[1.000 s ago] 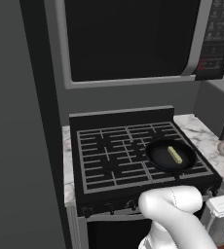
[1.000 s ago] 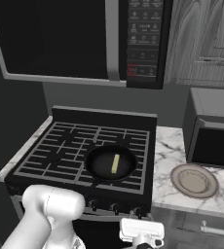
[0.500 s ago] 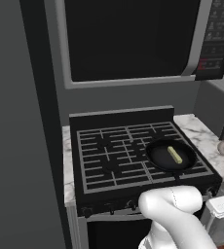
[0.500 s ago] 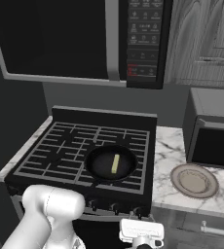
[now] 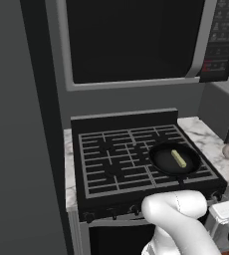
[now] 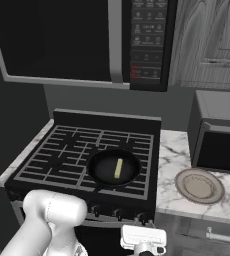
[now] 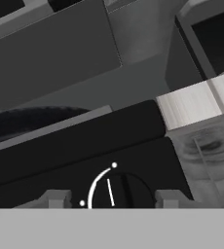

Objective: Pick up the butter stick and place it in the pan. Then turn on the burner for the pan.

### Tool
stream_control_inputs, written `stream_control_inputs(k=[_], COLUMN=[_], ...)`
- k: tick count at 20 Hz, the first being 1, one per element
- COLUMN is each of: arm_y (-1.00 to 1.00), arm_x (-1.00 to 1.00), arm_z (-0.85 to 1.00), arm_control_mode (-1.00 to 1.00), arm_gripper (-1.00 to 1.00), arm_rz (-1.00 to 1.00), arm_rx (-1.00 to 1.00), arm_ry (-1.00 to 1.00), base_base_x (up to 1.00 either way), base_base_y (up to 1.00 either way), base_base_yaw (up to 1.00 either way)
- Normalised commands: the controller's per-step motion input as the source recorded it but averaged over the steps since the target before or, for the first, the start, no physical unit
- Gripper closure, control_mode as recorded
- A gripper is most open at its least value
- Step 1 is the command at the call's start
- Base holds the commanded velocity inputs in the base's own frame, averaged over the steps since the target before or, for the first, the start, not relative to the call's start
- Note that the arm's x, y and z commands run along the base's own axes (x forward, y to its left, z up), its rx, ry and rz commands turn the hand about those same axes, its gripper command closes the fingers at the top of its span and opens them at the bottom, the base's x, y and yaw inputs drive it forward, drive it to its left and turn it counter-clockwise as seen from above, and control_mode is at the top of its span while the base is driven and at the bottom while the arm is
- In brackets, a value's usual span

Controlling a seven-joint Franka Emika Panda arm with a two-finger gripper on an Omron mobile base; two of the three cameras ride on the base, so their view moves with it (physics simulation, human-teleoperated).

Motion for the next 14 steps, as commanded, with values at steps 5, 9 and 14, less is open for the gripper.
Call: stream_control_inputs(k=[5, 9, 14], arm_y=[0.0, 0.0, 0.0], arm_x=[0.01, 0.01, 0.0], arm_z=[0.0, 0.04, 0.12], arm_control_mode=[-1.0, -1.0, -1.0], arm_gripper=[1.0, 1.0, 1.0], arm_rz=[0.0, 0.0, 0.0], arm_rx=[0.0, 0.0, -0.03], arm_ry=[0.0, 0.0, 0.0], base_base_x=[0.0, 0.0, 0.0], base_base_y=[0.0, 0.0, 0.0], base_base_yaw=[0.0, 0.0, 0.0])
